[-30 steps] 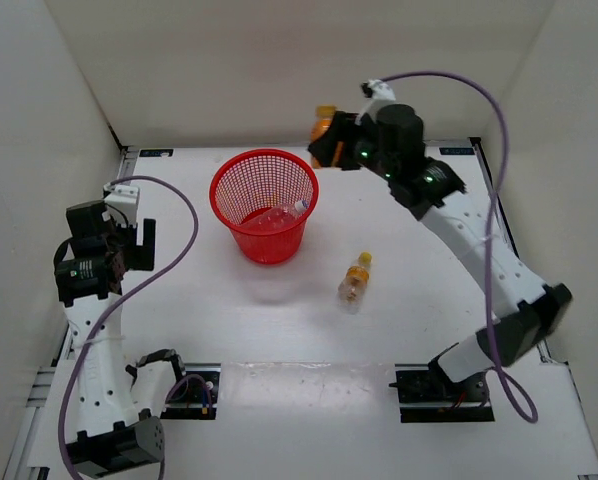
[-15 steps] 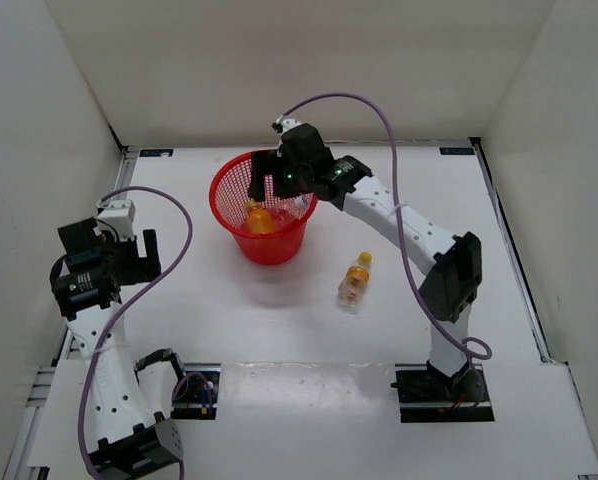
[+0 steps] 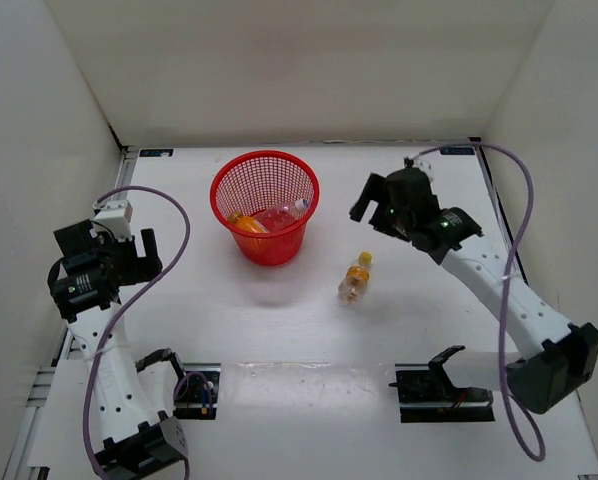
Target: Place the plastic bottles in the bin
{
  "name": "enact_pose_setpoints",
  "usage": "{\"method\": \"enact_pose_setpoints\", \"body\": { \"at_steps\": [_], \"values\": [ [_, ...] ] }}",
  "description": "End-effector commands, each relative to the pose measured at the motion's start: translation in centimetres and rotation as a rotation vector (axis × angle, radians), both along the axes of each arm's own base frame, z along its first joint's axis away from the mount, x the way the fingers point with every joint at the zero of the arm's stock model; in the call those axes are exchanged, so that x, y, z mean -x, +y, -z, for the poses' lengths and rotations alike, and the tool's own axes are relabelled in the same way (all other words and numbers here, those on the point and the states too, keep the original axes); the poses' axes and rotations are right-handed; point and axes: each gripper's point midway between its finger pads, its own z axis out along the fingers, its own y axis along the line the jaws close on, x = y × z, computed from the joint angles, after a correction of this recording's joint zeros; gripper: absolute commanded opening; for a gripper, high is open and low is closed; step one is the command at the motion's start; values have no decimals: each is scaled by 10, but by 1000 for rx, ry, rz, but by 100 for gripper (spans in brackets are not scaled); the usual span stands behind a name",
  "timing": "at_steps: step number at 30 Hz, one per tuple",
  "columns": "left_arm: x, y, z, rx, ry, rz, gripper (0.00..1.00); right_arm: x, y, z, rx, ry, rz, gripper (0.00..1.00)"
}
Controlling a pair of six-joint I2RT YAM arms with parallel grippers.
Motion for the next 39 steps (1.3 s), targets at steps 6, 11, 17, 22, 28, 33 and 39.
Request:
{"method": "enact_pose_setpoints", "body": {
  "at_steps": [6,11,17,22,28,33,39],
  "values": [
    [-3,-5,-7,14,-48,19,100,37,-4,157,87,532,-49,100],
    [1,-5,-7,2,-43,18,100,44,4,189,58,575,-94,100],
    [3,-6,-7,2,-43,18,100,50,9,209,49,652,-89,63],
    [4,-2,-7,-17,-37,10,100,43,6,195,62,581,-76,20],
    [4,-2,-6,-21,-46,10,100,0,-1,87,86,267,-39,17],
    [2,-2,-8,-18,-54,4,100,-47,24,-82,45,-243,-65,11],
    [1,-6,-12,-1,-69,13,100,-82,130,-178,-73,-486,-354,11]
  ]
}}
